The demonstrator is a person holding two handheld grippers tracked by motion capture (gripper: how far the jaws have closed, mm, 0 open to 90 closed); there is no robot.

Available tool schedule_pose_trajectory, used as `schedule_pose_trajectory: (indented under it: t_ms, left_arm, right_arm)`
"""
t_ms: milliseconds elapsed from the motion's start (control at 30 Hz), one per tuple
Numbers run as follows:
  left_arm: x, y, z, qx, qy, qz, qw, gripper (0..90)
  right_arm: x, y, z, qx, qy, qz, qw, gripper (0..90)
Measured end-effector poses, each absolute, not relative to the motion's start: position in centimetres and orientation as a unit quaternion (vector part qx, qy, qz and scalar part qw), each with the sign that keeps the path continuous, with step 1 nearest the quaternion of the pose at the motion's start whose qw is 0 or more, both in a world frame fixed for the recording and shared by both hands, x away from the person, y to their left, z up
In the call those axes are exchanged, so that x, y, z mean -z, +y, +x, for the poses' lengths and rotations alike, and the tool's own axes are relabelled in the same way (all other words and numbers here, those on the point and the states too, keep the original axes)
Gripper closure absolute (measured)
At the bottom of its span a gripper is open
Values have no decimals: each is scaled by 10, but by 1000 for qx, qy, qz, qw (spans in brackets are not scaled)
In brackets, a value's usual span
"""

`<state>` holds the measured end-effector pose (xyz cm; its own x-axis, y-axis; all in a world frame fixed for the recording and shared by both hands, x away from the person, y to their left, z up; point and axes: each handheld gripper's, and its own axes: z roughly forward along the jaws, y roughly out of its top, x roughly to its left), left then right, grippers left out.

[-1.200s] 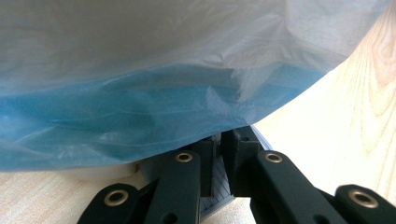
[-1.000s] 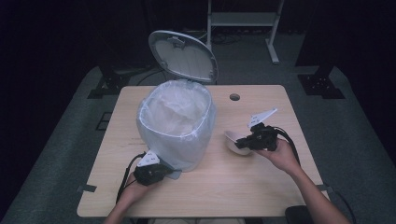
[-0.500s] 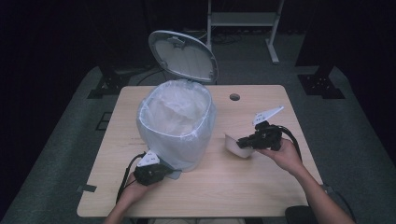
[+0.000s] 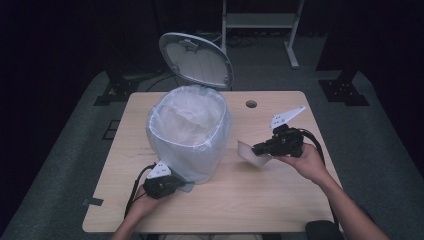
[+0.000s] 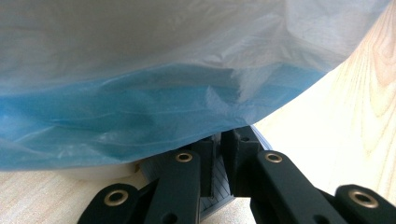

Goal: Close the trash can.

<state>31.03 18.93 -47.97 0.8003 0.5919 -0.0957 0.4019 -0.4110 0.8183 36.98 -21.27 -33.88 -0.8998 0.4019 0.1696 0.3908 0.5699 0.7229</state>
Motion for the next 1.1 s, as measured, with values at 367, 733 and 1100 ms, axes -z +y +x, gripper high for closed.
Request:
schedule_pose_trajectory:
  t_ms: [367,733,1100]
  left_arm:
    - [480,190,310,-106,296,835,451,839]
    - [480,189,310,-105,298,834,453,839]
    - [480,189,310,-105,298,834,452,839]
  right_arm:
    - [317,-213,363,-412,885,218,9,840]
    - [294,-211,358,-411,886,214,18,840]
    - [266,-210,350,-414,887,203,32,841]
